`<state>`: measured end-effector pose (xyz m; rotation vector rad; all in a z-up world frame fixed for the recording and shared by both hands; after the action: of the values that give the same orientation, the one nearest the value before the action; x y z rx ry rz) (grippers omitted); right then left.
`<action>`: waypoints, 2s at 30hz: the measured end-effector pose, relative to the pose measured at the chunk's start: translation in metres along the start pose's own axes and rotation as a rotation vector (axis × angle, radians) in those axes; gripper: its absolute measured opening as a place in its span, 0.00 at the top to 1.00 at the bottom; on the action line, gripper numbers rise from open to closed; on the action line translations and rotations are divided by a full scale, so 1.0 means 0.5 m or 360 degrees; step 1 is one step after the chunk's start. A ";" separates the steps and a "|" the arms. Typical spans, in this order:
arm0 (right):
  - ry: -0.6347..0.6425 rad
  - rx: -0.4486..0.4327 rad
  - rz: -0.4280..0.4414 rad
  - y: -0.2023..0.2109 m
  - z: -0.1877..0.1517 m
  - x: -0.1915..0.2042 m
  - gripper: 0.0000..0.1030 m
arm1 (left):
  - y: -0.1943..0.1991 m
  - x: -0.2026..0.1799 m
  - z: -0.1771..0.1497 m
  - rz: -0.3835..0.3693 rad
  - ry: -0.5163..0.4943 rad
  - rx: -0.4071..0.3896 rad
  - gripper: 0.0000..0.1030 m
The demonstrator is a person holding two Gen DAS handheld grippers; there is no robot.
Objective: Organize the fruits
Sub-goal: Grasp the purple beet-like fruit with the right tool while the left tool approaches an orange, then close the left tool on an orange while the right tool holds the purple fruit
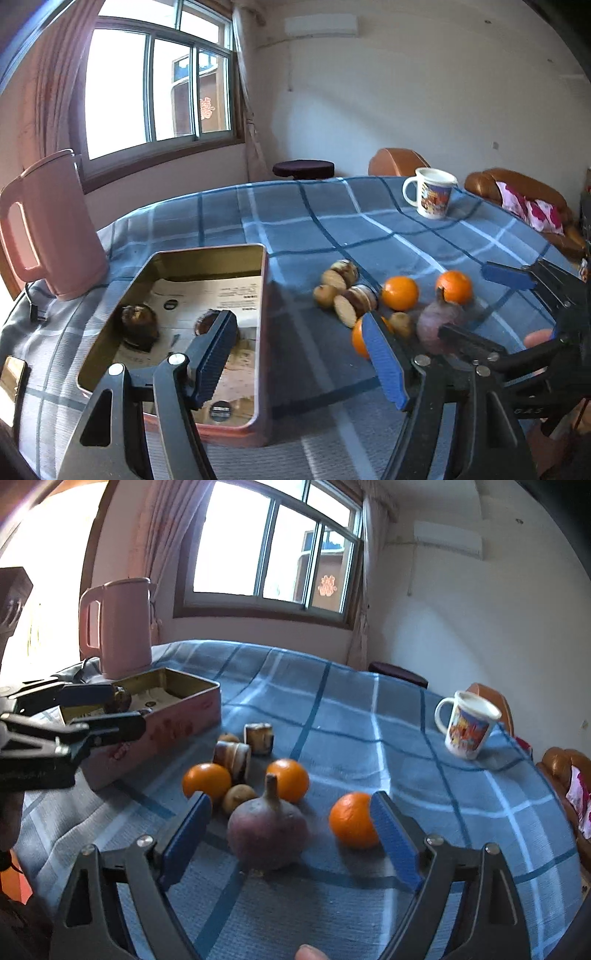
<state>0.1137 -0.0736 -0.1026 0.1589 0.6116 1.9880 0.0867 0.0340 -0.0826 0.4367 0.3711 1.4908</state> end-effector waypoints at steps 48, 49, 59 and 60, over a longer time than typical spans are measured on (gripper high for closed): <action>-0.0308 0.0033 0.0005 -0.012 -0.017 -0.053 0.47 | -0.142 -0.116 -0.049 -0.0311 -0.0035 0.0516 0.62; -0.0307 0.0035 0.0005 -0.012 -0.017 -0.053 0.47 | -0.141 -0.114 -0.049 -0.0315 -0.0025 0.0512 0.65; -0.0287 0.0013 -0.0007 -0.009 -0.018 -0.049 0.47 | -0.115 -0.120 -0.053 -0.0348 -0.0008 0.0420 0.65; -0.0284 0.0011 -0.0008 -0.009 -0.018 -0.049 0.47 | -0.114 -0.121 -0.052 -0.0350 -0.0014 0.0412 0.65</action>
<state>0.1255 -0.0962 -0.1090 0.3347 0.5030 1.9420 0.1202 -0.0269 -0.1353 0.5877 0.5901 1.2309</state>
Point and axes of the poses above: each gripper's, at about its wrist camera, not at the fingertips, and y roughly against the way its jaws point, x to its left, z to its top, the point moved 7 cm from there along -y, roughly the way its jaws point, and after that the axes turned 1 degree about -x, right-handed, at the moved point
